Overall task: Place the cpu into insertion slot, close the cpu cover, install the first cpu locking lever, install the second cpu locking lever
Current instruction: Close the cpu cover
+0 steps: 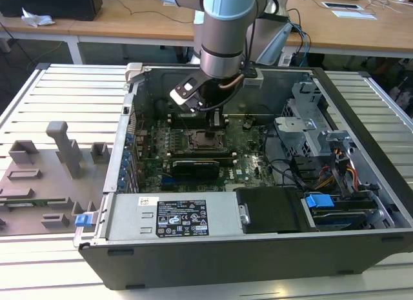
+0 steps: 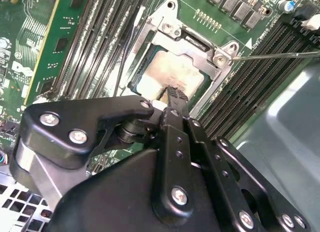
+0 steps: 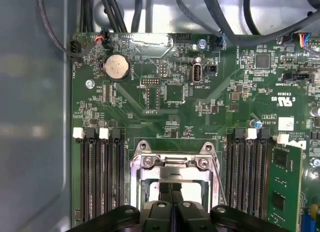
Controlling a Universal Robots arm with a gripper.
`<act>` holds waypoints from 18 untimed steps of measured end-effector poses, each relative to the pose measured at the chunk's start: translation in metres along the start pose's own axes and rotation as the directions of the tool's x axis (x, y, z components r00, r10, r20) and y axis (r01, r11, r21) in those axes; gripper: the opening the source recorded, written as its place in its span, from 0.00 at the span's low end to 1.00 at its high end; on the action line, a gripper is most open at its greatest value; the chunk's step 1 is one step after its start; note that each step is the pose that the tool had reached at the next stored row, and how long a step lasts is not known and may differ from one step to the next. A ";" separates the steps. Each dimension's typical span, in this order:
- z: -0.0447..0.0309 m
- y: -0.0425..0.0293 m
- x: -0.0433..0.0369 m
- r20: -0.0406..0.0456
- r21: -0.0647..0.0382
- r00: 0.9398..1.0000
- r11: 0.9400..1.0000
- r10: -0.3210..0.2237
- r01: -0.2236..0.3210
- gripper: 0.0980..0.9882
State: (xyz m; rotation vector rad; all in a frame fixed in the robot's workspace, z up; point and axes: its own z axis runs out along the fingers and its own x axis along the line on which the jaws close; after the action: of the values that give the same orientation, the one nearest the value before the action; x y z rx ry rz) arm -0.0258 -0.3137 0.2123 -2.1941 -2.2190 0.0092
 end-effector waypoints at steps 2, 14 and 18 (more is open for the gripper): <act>-0.0015 0.0000 0.0000 0.000 0.000 1.000 1.000 0.000 0.000 0.01; -0.0072 -0.0001 0.0001 0.000 0.000 1.000 1.000 0.000 0.000 0.01; -0.0079 -0.0001 0.0001 0.000 0.000 1.000 1.000 0.000 0.000 0.01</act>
State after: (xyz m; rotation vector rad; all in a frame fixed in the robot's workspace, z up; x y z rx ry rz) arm -0.0258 -0.3137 0.2203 -2.1940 -2.2191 0.0095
